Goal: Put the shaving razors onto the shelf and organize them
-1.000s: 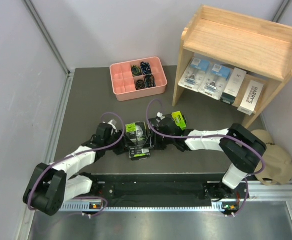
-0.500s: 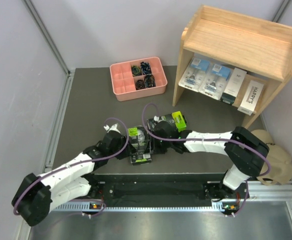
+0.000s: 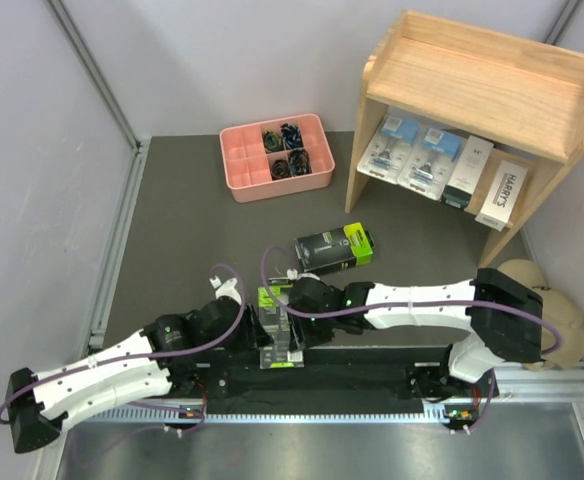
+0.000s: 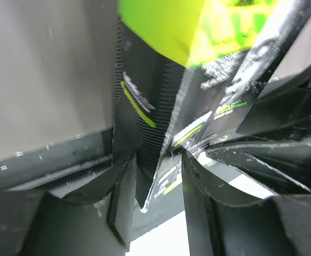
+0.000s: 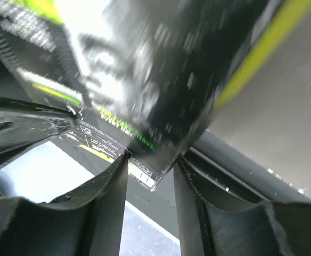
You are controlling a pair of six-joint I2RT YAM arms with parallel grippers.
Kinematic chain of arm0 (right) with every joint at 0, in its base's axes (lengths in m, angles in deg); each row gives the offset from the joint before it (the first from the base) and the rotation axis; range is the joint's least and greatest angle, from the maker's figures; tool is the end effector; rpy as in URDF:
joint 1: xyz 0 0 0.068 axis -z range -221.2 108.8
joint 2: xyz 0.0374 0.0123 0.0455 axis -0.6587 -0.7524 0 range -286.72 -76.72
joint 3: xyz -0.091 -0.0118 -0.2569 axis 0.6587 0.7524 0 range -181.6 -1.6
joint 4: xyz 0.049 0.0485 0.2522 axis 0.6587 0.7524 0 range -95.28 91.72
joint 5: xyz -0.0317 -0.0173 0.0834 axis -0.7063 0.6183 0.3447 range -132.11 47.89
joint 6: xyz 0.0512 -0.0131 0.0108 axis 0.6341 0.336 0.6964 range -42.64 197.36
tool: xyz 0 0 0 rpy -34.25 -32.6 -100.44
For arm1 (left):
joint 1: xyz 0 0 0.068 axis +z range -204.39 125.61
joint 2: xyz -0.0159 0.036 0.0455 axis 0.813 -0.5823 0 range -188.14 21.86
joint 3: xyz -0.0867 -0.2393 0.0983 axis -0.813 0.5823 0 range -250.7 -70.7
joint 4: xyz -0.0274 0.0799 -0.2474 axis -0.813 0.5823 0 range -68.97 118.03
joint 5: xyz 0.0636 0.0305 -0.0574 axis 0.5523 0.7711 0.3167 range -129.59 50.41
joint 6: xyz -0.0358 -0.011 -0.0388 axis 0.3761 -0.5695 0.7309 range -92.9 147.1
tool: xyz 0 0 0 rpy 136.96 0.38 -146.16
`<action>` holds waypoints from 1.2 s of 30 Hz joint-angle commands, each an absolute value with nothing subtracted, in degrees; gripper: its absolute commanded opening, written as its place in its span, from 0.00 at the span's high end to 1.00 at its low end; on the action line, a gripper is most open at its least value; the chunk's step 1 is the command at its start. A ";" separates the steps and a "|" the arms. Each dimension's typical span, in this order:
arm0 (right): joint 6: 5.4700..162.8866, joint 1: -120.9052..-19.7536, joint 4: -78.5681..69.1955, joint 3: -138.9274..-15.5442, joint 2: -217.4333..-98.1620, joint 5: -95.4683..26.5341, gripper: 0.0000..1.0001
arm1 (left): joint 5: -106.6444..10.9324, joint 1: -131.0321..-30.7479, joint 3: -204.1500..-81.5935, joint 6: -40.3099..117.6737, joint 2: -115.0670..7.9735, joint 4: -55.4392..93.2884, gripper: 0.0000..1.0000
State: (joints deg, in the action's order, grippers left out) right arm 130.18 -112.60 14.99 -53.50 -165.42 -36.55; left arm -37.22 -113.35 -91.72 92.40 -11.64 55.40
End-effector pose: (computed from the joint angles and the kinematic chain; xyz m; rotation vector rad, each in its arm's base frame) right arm 0.0943 0.2907 0.1868 -0.4998 2.8020 0.8080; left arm 0.0666 -0.1080 0.1849 -0.1661 2.6094 -0.8884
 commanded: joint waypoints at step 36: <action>153.74 -116.70 -23.29 -23.50 -148.62 -49.92 0.10 | -27.64 -118.73 -91.71 105.41 4.19 66.47 0.20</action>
State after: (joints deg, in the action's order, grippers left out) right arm 149.55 -116.69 -10.84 -27.60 -152.42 -44.59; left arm -28.66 -118.44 -91.28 104.68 3.53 66.00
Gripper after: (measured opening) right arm 0.902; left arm 0.798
